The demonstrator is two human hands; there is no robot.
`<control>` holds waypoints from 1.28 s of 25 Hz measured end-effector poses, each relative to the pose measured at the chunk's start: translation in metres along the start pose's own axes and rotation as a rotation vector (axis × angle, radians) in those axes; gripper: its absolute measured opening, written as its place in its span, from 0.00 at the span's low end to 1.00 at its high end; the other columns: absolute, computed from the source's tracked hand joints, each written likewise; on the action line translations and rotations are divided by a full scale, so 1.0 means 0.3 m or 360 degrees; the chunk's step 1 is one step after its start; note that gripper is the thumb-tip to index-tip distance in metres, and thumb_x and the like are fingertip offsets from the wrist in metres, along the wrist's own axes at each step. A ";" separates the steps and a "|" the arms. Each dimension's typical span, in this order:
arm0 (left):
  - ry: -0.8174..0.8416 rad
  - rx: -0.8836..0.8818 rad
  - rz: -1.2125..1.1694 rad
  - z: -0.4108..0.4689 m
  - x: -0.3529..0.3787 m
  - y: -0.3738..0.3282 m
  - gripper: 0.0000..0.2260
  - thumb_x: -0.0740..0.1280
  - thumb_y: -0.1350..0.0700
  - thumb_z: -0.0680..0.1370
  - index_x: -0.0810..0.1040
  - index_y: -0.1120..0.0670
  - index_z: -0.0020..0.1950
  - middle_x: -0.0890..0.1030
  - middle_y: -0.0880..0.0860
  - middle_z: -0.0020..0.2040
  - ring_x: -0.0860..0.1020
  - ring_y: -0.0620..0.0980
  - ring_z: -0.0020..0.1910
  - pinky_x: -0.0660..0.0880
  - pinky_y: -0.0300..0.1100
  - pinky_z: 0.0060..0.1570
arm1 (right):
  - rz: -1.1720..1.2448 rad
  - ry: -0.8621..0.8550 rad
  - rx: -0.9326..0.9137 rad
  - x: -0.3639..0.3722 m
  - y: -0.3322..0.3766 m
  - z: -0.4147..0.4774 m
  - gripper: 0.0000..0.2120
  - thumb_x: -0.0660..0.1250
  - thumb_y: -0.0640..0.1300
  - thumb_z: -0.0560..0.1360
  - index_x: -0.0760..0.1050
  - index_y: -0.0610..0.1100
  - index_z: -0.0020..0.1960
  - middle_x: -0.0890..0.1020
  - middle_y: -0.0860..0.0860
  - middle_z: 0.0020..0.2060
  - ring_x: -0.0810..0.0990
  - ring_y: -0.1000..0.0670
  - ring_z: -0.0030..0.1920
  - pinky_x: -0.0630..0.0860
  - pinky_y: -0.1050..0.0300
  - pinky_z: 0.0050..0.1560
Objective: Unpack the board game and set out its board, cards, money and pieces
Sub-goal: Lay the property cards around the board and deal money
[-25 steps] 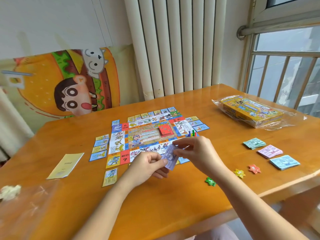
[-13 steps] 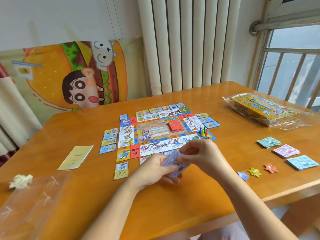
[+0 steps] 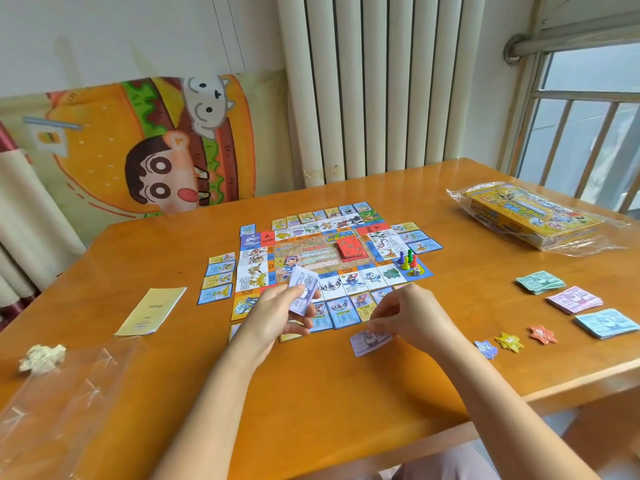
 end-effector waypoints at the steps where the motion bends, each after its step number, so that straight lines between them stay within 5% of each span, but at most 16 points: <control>1: -0.0015 -0.0012 -0.0034 0.001 -0.002 0.001 0.13 0.57 0.58 0.82 0.79 0.60 0.48 0.77 0.56 0.34 0.75 0.49 0.28 0.75 0.39 0.27 | -0.0033 -0.0006 0.0005 0.010 -0.001 0.008 0.04 0.77 0.45 0.67 0.82 0.49 0.37 0.81 0.56 0.32 0.77 0.58 0.32 0.67 0.70 0.27; 19: 0.0075 -0.0034 0.0088 0.019 0.025 0.039 0.10 0.56 0.59 0.83 0.77 0.58 0.50 0.82 0.55 0.42 0.81 0.46 0.36 0.78 0.38 0.36 | -0.0105 0.0006 -0.0084 0.064 -0.011 0.034 0.13 0.78 0.49 0.65 0.81 0.48 0.47 0.78 0.56 0.37 0.74 0.59 0.35 0.64 0.70 0.30; 26: -0.0055 0.0058 0.0275 0.029 0.000 0.031 0.02 0.66 0.59 0.78 0.78 0.54 0.48 0.82 0.53 0.44 0.79 0.46 0.37 0.78 0.37 0.36 | 0.0298 -0.0299 -0.0358 -0.062 0.104 0.035 0.03 0.73 0.44 0.71 0.81 0.47 0.40 0.81 0.57 0.34 0.76 0.61 0.33 0.69 0.71 0.32; 32: -0.0191 0.0214 0.0436 0.030 -0.050 -0.029 0.06 0.76 0.58 0.69 0.81 0.57 0.42 0.80 0.52 0.33 0.73 0.44 0.27 0.69 0.36 0.28 | -0.0068 0.0220 -0.0789 0.010 0.367 0.112 0.13 0.76 0.41 0.68 0.79 0.48 0.51 0.82 0.54 0.40 0.80 0.57 0.39 0.76 0.64 0.41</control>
Point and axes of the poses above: each hand's wrist, its own z-axis towards the middle knuckle, its own x-axis out of the palm, y = z × x, the point moved 9 cm from there along z, towards the middle knuckle
